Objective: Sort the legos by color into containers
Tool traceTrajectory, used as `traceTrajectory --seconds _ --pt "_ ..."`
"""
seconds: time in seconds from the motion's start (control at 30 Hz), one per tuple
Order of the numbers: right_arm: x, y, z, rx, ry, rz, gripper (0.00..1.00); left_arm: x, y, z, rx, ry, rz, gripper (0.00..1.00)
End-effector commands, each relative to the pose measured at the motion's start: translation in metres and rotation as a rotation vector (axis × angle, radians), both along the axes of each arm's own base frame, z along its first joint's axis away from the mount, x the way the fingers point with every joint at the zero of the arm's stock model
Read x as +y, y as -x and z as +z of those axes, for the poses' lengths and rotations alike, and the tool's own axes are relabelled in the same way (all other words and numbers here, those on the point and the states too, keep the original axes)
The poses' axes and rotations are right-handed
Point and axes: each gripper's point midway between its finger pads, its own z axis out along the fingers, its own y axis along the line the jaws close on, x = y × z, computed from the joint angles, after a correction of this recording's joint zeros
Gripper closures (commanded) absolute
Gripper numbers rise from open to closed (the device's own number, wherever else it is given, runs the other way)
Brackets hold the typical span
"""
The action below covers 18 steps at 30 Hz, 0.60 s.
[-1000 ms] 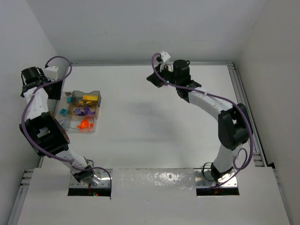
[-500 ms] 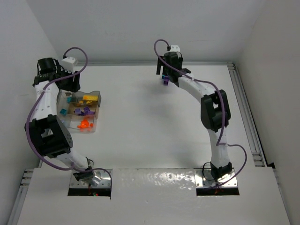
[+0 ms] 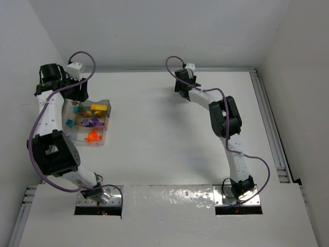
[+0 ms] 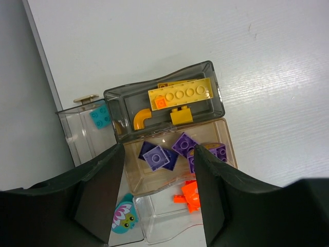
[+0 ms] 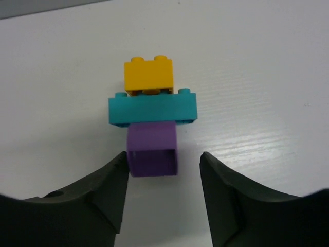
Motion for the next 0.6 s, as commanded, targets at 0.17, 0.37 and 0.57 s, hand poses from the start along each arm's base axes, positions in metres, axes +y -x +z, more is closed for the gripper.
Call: traceTrajectory --seconds 0.17,0.37,0.57 --pt "0.016 -0.033 0.018 -0.128 -0.023 0.01 0.53 -0.003 0.002 0.019 -0.055 0.002 -0.002 0.46" --pt "0.013 -0.03 0.006 -0.098 0.011 0.019 0.8 -0.005 0.004 0.02 -0.055 0.001 -0.019 0.46" --pt "0.025 -0.007 0.028 -0.131 0.071 0.259 1.0 -0.037 0.017 0.02 -0.062 0.025 -0.246 0.46"
